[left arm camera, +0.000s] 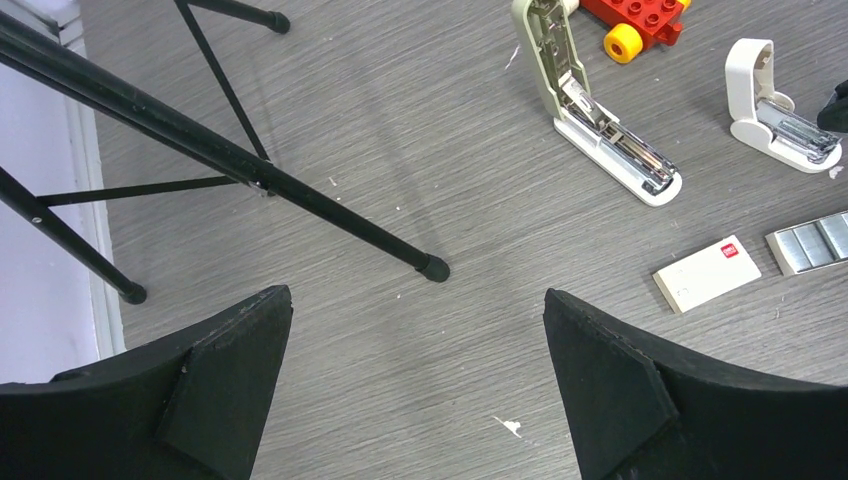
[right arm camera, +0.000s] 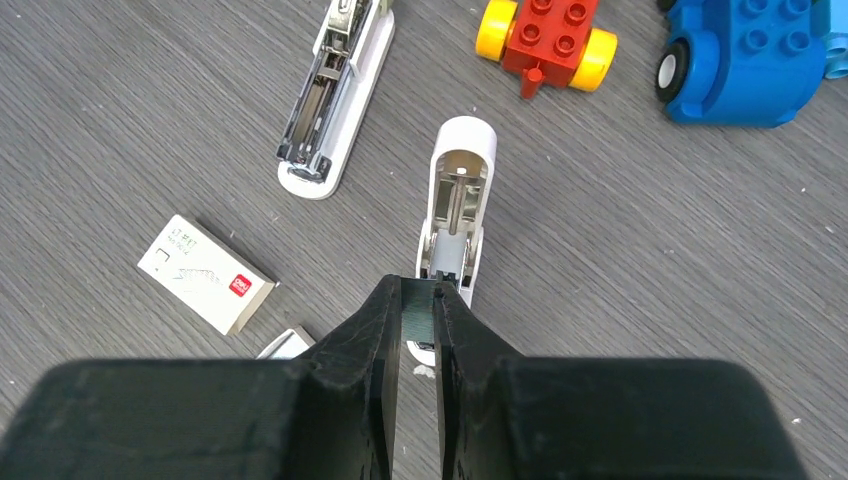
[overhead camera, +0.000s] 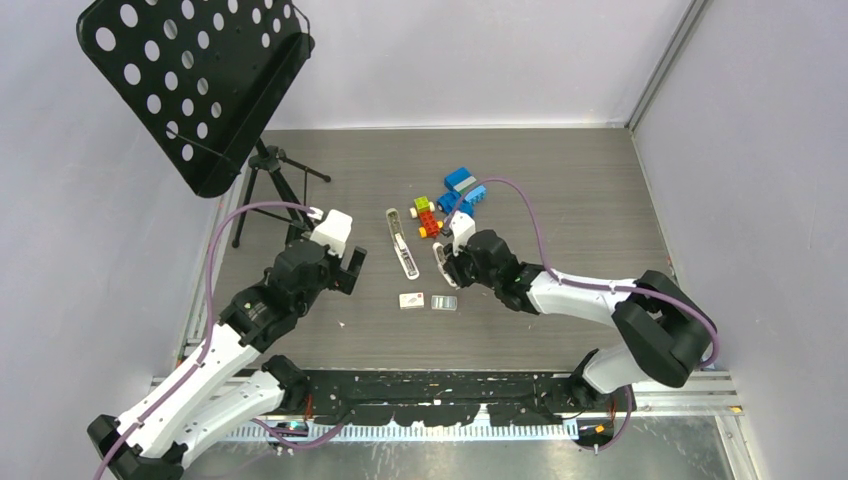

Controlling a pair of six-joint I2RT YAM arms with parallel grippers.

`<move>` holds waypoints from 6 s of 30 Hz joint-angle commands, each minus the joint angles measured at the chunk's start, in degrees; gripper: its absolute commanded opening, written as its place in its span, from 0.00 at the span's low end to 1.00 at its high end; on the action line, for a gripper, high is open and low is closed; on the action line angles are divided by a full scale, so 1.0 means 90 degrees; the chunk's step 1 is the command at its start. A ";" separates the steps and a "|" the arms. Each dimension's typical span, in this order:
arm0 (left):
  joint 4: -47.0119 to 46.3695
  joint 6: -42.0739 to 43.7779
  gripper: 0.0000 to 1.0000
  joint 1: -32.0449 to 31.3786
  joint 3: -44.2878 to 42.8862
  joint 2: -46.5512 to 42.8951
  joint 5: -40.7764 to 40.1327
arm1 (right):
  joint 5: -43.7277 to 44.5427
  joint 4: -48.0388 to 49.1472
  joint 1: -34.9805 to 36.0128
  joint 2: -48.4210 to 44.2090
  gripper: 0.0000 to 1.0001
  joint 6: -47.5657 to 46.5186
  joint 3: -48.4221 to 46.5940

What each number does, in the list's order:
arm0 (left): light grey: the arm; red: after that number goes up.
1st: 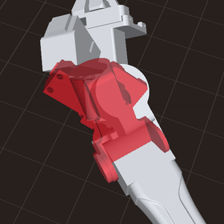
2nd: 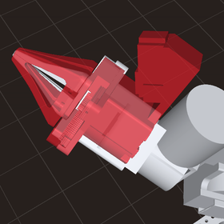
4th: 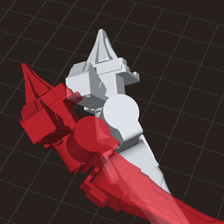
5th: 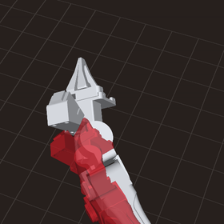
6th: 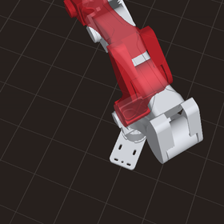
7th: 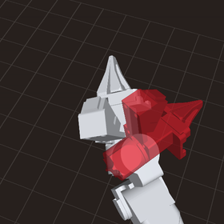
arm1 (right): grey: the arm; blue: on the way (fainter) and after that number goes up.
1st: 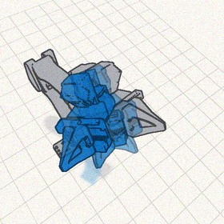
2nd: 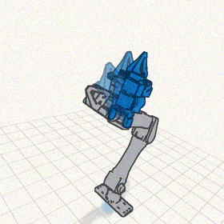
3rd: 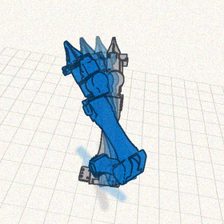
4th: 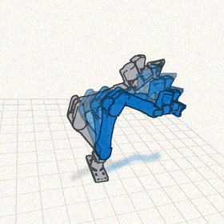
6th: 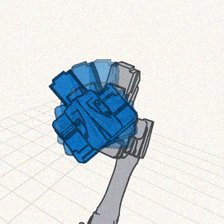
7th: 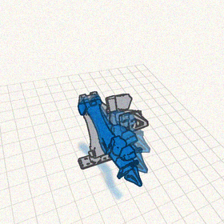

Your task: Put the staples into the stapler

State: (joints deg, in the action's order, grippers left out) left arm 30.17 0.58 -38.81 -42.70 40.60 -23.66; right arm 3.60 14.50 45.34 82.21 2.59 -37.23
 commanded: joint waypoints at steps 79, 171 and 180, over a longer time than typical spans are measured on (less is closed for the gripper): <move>-0.0287 0.0102 0.98 0.0379 -0.0031 -0.0011 0.0598 | -0.0013 0.0918 -0.0380 0.0474 0.07 0.0245 0.0218; -0.1025 -0.2384 1.00 0.0446 -0.0833 0.1593 0.2396 | -0.0586 0.1178 -0.0414 0.0014 0.41 0.0162 0.0836; -0.1717 -0.2810 1.00 0.0181 -0.1189 0.2766 0.2567 | -0.0698 0.1162 -0.0357 0.0298 0.37 0.0110 0.0706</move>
State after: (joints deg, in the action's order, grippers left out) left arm 21.17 -22.02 -36.07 -49.50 62.57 -2.31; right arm -1.80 22.68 41.63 84.05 4.60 -29.04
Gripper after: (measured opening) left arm 0.994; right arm 0.374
